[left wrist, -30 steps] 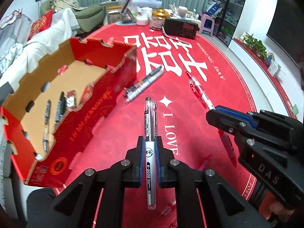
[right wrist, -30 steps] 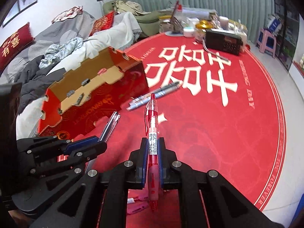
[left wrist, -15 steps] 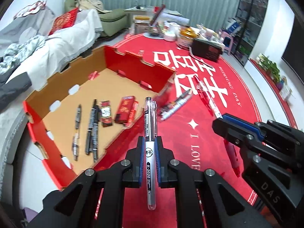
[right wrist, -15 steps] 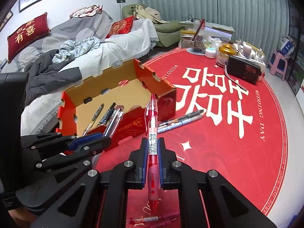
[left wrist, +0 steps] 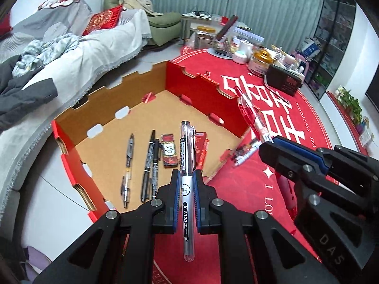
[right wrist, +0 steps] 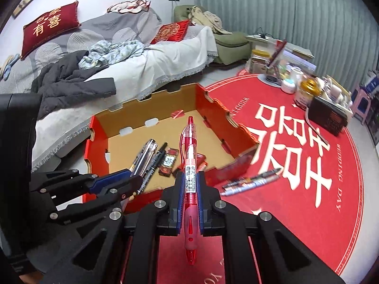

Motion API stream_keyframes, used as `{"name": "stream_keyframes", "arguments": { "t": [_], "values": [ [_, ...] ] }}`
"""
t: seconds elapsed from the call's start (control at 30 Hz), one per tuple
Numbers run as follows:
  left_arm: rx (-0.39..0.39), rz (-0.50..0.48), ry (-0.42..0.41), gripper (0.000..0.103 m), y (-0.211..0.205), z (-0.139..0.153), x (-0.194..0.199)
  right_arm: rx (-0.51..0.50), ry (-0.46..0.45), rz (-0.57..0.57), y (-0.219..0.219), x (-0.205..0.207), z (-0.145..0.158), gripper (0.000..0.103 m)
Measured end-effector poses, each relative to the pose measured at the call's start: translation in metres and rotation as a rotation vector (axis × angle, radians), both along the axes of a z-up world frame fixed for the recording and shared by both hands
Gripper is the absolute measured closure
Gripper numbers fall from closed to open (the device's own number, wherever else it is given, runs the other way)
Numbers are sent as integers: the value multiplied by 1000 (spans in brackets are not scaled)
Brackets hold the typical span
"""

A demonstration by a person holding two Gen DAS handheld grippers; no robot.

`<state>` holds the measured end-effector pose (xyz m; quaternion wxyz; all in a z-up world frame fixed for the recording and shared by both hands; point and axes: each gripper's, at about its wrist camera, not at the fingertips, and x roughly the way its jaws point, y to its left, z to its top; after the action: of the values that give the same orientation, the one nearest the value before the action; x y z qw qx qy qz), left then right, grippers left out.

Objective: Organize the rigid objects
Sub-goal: 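Carry the clear pen and red pen with both tools over the box interior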

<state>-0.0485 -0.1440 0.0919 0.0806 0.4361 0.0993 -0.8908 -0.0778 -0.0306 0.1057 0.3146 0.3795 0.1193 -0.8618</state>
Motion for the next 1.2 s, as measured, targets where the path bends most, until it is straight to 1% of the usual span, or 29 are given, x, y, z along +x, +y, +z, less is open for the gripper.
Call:
{"name": "stream_keyframes", "arguments": {
  "t": [0.3,0.73,1.2],
  "values": [
    [15,53,-6,93,-25,-5,-4,20,-14,21,-24,-13,-1,92],
    [35,88,-3,93,-48,-5,-12,46,-4,62,-54,-24,1,92],
    [45,127,-55,93,-69,-23,-30,67,-39,76,-73,-42,-12,92]
  ]
}}
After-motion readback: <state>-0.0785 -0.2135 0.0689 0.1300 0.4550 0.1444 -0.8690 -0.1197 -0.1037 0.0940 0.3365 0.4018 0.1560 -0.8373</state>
